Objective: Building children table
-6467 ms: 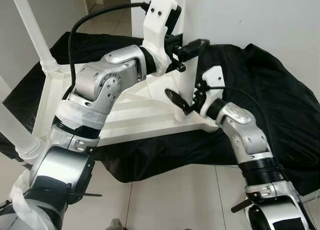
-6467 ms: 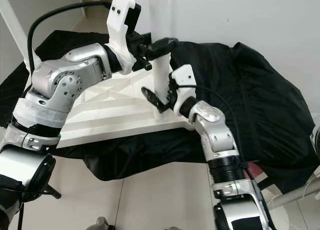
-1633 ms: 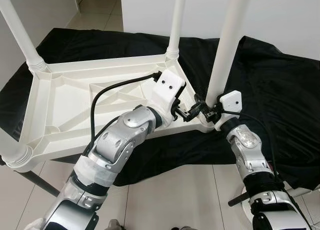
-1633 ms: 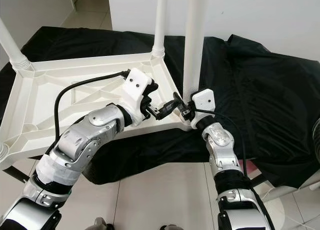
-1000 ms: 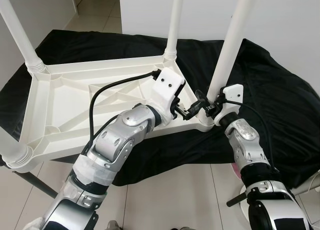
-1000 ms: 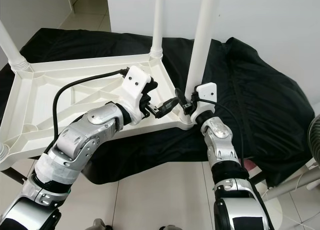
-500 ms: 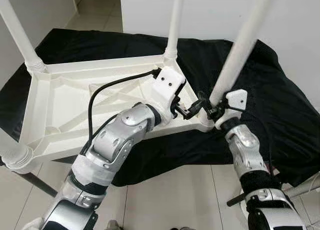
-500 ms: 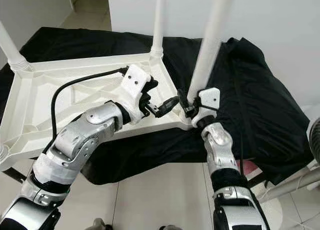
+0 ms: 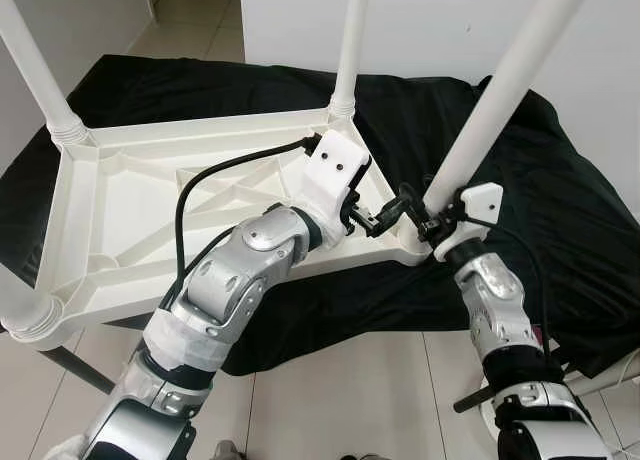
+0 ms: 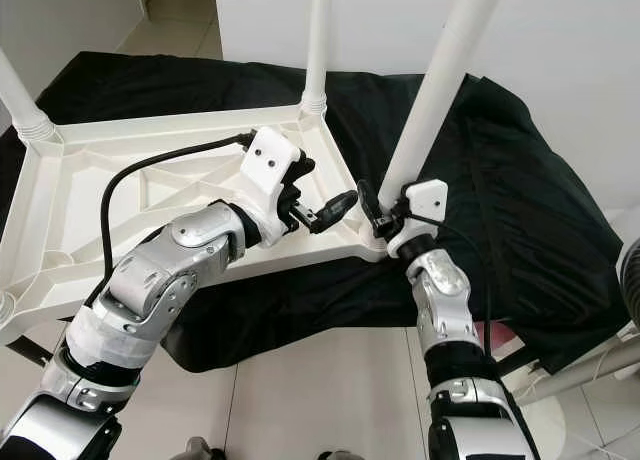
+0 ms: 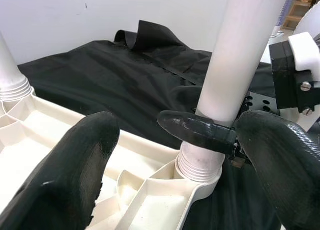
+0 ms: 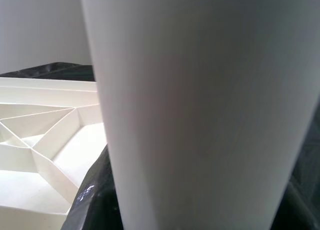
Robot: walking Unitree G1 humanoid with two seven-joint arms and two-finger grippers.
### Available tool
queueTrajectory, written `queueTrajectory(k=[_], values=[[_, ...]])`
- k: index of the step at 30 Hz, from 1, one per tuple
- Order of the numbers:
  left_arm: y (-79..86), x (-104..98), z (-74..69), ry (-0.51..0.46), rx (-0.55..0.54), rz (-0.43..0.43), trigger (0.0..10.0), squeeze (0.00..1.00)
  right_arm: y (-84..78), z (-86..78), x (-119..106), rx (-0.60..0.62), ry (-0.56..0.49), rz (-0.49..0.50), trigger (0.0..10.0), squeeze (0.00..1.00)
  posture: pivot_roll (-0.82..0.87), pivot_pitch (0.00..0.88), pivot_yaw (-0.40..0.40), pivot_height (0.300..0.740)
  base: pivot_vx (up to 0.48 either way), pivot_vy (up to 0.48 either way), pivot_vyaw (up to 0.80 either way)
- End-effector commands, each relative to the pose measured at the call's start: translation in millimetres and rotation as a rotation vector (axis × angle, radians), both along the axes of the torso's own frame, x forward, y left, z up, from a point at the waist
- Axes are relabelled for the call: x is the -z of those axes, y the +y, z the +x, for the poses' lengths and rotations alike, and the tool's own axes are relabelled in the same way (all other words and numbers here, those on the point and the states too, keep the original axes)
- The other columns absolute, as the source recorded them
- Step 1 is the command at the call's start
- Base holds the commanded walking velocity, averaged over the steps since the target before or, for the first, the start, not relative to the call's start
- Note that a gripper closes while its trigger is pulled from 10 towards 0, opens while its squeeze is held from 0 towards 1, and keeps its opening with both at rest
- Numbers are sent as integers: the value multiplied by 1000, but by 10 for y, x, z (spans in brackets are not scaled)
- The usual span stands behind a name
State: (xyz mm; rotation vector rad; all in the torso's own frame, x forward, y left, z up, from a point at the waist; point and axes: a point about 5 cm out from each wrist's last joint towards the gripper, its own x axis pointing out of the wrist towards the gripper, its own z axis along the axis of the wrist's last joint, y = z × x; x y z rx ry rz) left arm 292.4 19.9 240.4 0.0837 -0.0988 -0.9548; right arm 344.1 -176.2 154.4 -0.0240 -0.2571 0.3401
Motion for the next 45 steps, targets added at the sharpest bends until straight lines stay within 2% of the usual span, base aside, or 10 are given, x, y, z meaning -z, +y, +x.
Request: queueTrajectory(k=[1, 4, 12, 21, 30, 38, 41, 45], values=[[-58, -42, -63, -9, 101, 14, 10000, 0, -61, -63, 406, 23, 219, -3, 10000, 0, 30, 83, -29, 740, 0, 0, 0], [-60, -41, -68, -10, 101, 15, 10000, 0, -57, -48, 445, 21, 273, 3, 10000, 0, 33, 80, -32, 740, 0, 0, 0], [-58, -45, -76, -10, 100, 14, 10000, 0, -72, -12, 481, 45, 332, 25, 10000, 0, 36, 79, -31, 740, 0, 0, 0], [-53, -55, -76, -13, 99, 17, 10000, 0, -116, 39, 521, 102, 421, 89, 10000, 0, 40, 77, -31, 740, 0, 0, 0], [-45, -52, -70, -10, 92, 16, 10000, 0, -55, 26, 465, 82, 355, 40, 10000, 0, 39, 81, -34, 740, 0, 0, 0], [-24, -29, -51, -5, 79, 21, 10000, 0, 30, 23, 370, 91, 290, 55, 10000, 0, 35, 86, -36, 740, 0, 0, 0], [-2, 4, -36, 2, 66, 23, 10000, 0, 115, 27, 305, 127, 268, 68, 10000, 0, 31, 89, -43, 740, 0, 0, 0], [82, 167, -64, 27, 54, 56, 10000, 0, 260, 2, 233, 263, 264, 117, 10000, 0, 25, 93, -51, 740, 0, 0, 0]])
